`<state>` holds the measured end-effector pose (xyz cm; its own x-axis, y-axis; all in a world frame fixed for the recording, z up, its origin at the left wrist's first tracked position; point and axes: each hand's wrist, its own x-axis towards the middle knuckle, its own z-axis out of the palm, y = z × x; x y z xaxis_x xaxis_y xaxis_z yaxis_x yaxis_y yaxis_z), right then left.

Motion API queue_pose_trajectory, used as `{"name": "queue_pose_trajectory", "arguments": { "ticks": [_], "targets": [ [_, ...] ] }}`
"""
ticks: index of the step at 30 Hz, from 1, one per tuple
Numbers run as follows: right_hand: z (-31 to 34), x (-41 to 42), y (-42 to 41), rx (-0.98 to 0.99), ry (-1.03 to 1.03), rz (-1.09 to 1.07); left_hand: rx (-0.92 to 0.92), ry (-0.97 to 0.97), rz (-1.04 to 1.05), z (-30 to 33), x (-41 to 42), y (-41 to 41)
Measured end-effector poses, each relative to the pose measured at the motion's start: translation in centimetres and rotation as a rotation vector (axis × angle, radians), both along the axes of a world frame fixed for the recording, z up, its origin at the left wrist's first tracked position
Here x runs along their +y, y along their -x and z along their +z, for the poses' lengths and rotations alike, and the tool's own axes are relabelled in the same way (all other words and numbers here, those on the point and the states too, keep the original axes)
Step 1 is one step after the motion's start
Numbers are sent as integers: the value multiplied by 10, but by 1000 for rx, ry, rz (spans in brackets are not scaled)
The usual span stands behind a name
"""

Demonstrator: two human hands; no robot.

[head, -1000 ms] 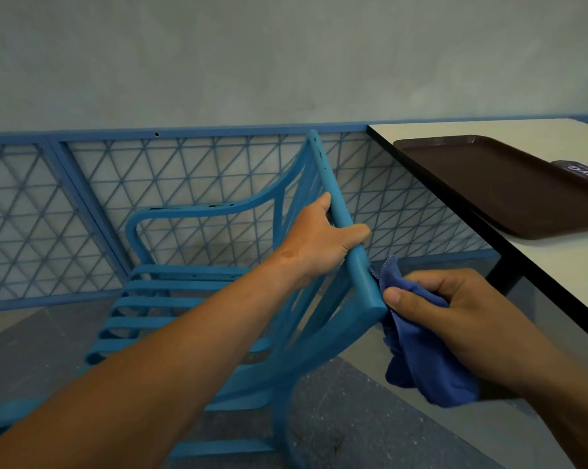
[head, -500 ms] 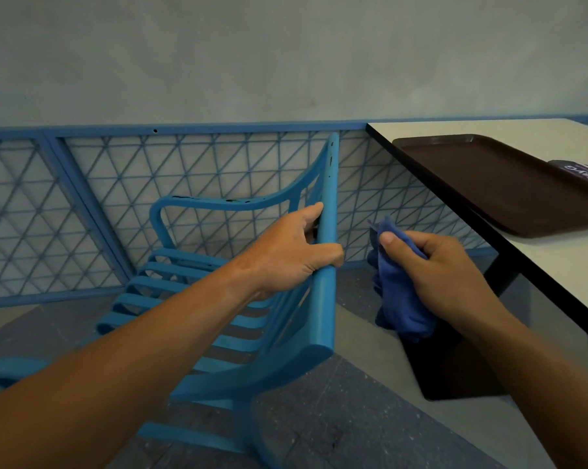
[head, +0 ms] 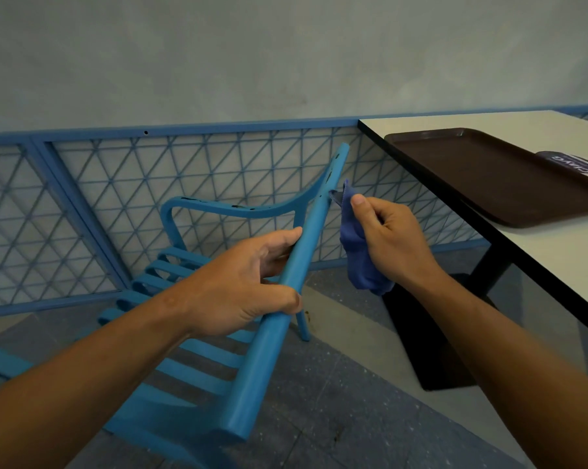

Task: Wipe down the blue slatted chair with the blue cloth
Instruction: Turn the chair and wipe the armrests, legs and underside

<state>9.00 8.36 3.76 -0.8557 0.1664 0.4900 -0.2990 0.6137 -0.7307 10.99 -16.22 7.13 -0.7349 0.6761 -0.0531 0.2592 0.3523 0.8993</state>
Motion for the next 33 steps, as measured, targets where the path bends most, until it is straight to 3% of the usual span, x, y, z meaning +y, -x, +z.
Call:
{"name": "queue_pose_trajectory", "arguments": {
  "ticks": [10,19,22,25,27,28,30,33],
  "targets": [
    [3,18,5,45,-8,-53,-26,67,-219,11,-13,3],
    [21,18,12,106,-185,-72,-90,151,-340,24,-82,18],
    [24,12,14,118,-307,-25,-52,327,-341,38,-97,16],
    [22,4,19,100,-406,2,65,652,-215,56,-94,1],
    [19,-5,24,67,-457,10,262,944,-96,59,-81,-16],
    [18,-10,25,50,-481,5,394,998,-27,56,-74,-26],
    [15,-21,24,52,-488,-23,577,908,173,50,-58,-48],
    [4,-46,12,93,-455,-36,563,760,419,43,-36,-77]
  ]
}}
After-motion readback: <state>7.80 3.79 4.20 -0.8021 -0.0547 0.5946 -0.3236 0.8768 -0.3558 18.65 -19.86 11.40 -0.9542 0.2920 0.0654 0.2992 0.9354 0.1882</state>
